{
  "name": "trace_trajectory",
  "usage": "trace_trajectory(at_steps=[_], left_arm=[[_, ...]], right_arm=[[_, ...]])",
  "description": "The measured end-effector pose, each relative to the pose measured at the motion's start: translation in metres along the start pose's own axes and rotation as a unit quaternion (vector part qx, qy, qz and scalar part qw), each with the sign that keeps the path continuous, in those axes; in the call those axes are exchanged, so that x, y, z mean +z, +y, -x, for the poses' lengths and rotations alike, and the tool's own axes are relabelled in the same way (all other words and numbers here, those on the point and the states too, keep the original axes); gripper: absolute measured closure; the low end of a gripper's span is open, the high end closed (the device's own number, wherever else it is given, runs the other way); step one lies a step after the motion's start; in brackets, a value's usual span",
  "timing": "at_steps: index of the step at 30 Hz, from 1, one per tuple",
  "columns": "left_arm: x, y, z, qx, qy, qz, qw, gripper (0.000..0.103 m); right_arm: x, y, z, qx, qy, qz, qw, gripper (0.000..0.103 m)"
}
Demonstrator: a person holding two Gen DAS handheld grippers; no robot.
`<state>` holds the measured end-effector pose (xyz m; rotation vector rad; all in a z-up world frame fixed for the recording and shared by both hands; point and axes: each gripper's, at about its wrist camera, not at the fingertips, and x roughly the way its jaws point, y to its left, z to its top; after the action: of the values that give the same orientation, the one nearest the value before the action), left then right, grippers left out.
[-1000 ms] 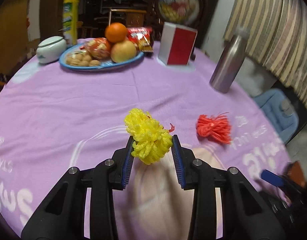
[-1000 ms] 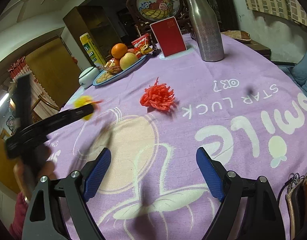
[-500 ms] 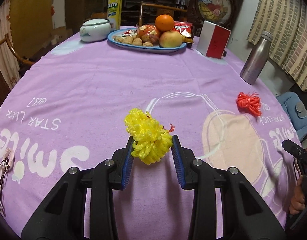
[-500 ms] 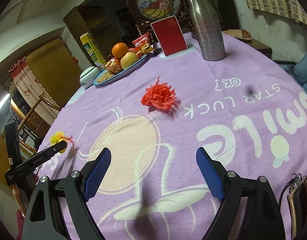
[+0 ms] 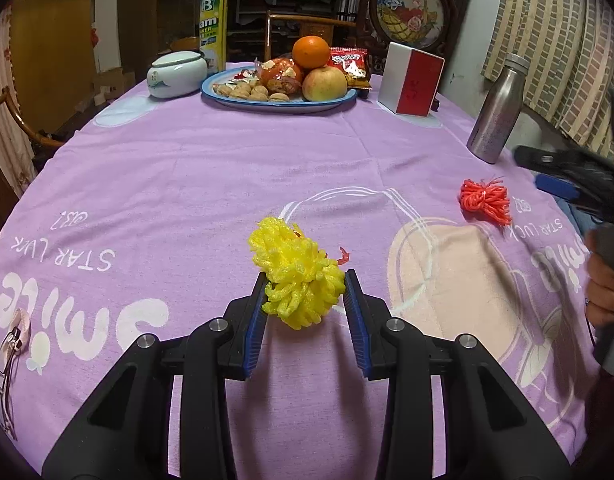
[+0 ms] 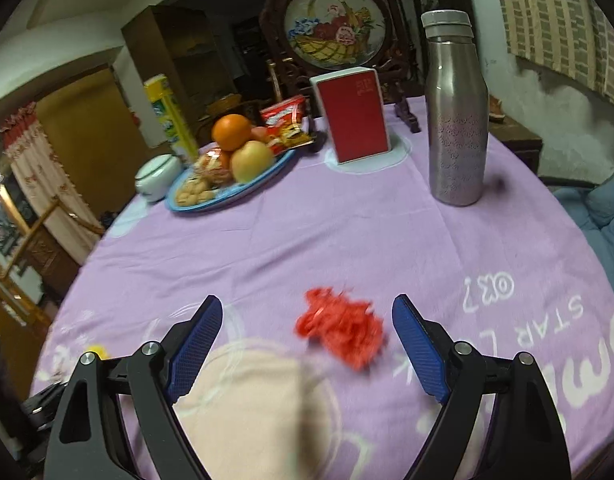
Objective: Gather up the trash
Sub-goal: 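Hold the yellow tuft in the left tool while the right tool grasps the red yarn tuft, then carry both tufts to the red basket and open the left tool over it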
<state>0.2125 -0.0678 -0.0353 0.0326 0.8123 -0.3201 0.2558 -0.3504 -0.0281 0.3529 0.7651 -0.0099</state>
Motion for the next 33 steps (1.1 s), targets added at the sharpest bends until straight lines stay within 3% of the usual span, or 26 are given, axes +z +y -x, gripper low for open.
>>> trace_trajectory(at_steps=[8, 18, 19, 20, 21, 23, 27, 29, 33], left_arm=[[0.000, -0.004, 0.000, -0.011, 0.004, -0.006, 0.9999, 0.065], [0.000, -0.004, 0.001, -0.015, 0.006, 0.000, 0.9999, 0.065], [0.000, -0.003, 0.001, -0.015, 0.006, 0.000, 0.9999, 0.065], [0.000, -0.003, 0.001, -0.013, 0.006, 0.000, 0.9999, 0.065], [0.000, -0.003, 0.001, -0.011, 0.005, 0.001, 0.9999, 0.065], [0.000, 0.000, 0.002, -0.009, 0.002, 0.005, 0.9999, 0.065], [0.001, 0.004, 0.008, -0.012, -0.014, 0.016, 0.9997, 0.065], [0.002, 0.005, 0.012, -0.012, -0.024, 0.018, 0.9995, 0.065], [0.003, 0.004, 0.014, -0.004, -0.034, 0.013, 0.9993, 0.065]], right_arm=[[-0.011, -0.024, -0.043, 0.013, 0.053, -0.024, 0.998, 0.017], [-0.013, -0.017, -0.054, -0.016, 0.053, -0.003, 0.998, 0.018], [-0.013, -0.016, -0.056, -0.018, 0.054, 0.000, 0.998, 0.023], [-0.014, -0.015, -0.058, -0.013, 0.059, 0.007, 0.998, 0.053], [-0.013, -0.014, -0.058, -0.004, 0.063, 0.009, 0.998, 0.075], [-0.010, -0.013, -0.034, 0.018, 0.017, -0.008, 1.000, 0.081], [-0.008, 0.003, 0.024, 0.056, -0.083, 0.023, 0.995, 0.081], [-0.011, 0.007, 0.034, 0.082, -0.089, 0.024, 0.992, 0.081], [-0.021, 0.022, 0.026, 0.076, -0.063, 0.049, 0.994, 0.081]])
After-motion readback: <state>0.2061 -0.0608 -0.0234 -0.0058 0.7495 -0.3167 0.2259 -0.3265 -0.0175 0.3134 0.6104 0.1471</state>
